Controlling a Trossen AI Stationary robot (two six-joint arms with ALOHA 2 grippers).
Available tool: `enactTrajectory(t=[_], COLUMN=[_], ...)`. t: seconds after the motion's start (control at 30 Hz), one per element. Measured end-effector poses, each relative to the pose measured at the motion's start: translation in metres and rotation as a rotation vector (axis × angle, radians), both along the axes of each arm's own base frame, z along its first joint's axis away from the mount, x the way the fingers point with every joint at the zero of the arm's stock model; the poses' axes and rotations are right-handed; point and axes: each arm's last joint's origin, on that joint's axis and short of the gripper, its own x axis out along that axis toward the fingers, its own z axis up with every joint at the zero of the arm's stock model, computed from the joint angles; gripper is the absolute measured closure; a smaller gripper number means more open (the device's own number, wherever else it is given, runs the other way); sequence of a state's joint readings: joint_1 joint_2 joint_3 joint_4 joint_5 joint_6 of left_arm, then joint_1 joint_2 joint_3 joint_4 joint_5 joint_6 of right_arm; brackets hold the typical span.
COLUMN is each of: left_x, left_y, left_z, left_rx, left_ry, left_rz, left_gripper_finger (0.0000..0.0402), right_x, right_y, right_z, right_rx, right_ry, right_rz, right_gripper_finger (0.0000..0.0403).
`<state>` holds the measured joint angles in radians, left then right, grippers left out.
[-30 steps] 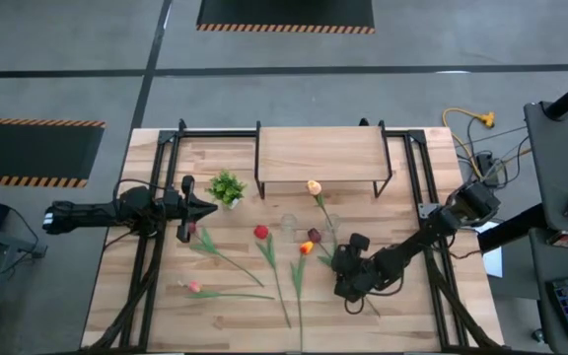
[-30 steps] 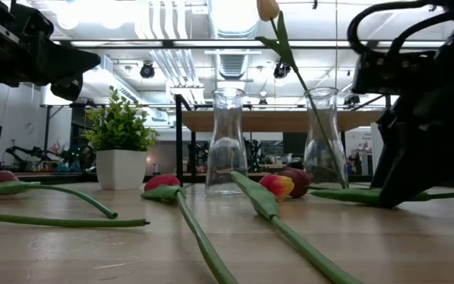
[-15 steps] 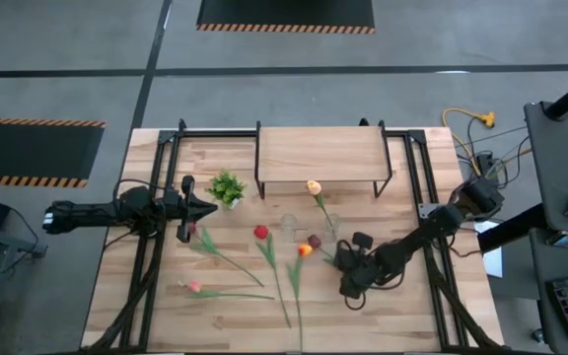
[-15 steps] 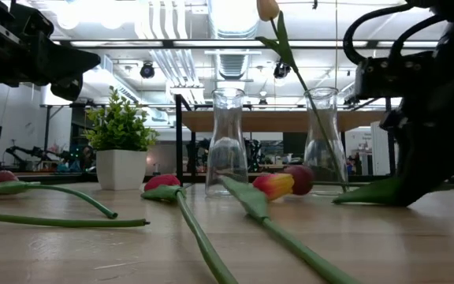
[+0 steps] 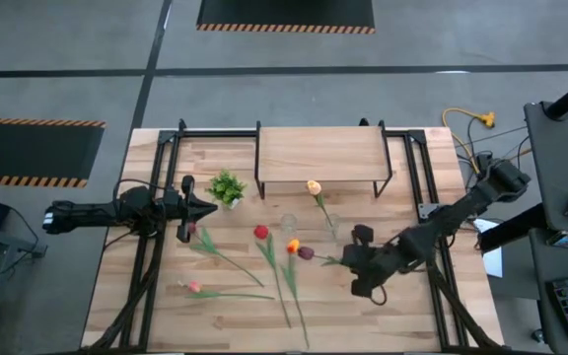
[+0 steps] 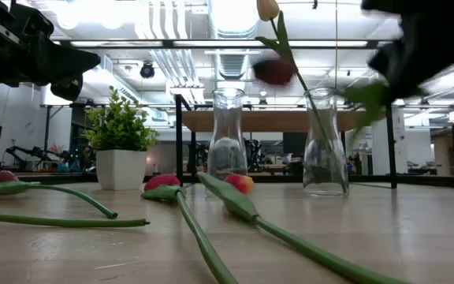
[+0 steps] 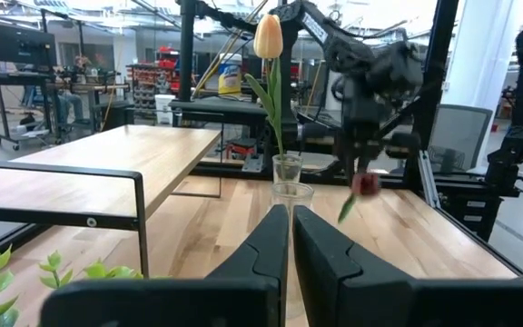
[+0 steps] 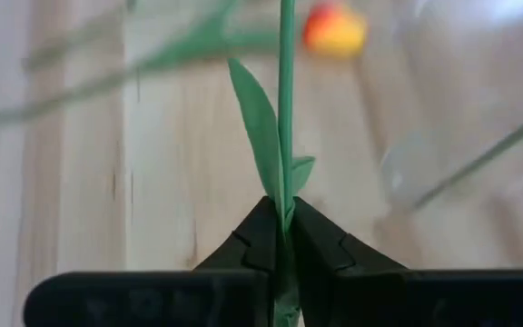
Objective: Pick and place flowers into a vace then onto a shelf
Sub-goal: Put the right dark red tulip into the right transparent vase
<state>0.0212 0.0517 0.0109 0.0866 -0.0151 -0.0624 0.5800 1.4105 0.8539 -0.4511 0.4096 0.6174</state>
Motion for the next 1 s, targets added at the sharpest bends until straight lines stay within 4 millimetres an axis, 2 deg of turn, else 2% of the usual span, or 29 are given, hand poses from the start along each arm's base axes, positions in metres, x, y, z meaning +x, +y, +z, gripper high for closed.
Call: enactTrajectory(t=[0.27, 0.43, 0.7, 1.0], left_x=[0.000, 0.000, 0.000, 0.000], left_y=[0.000, 0.000, 0.000, 0.000], left_z=[0.000, 0.000, 0.000, 0.000], left_rx=[0.000, 0.000, 0.000, 0.000], left_ry=[0.000, 0.000, 0.000, -0.001], left_rz=[0.000, 0.000, 0.000, 0.000], left_gripper_finger=[0.0398, 0.0398, 0.0398, 0.0398], right_x=[-0.004, 0.000, 0.015, 0.031], right_y=[-0.003, -0.008, -0.021, -0.033], right_z=[0.052, 0.071, 0.090, 0.095], right_rx=[-0.243, -0.266, -0.313, -0.466], right_ry=[-0.409, -0.609, -0.840, -0.971], right_rz=[0.081, 0.089, 0.007, -0.059], right_gripper_finger=[0.0390, 0.0390, 0.0390, 0.0390])
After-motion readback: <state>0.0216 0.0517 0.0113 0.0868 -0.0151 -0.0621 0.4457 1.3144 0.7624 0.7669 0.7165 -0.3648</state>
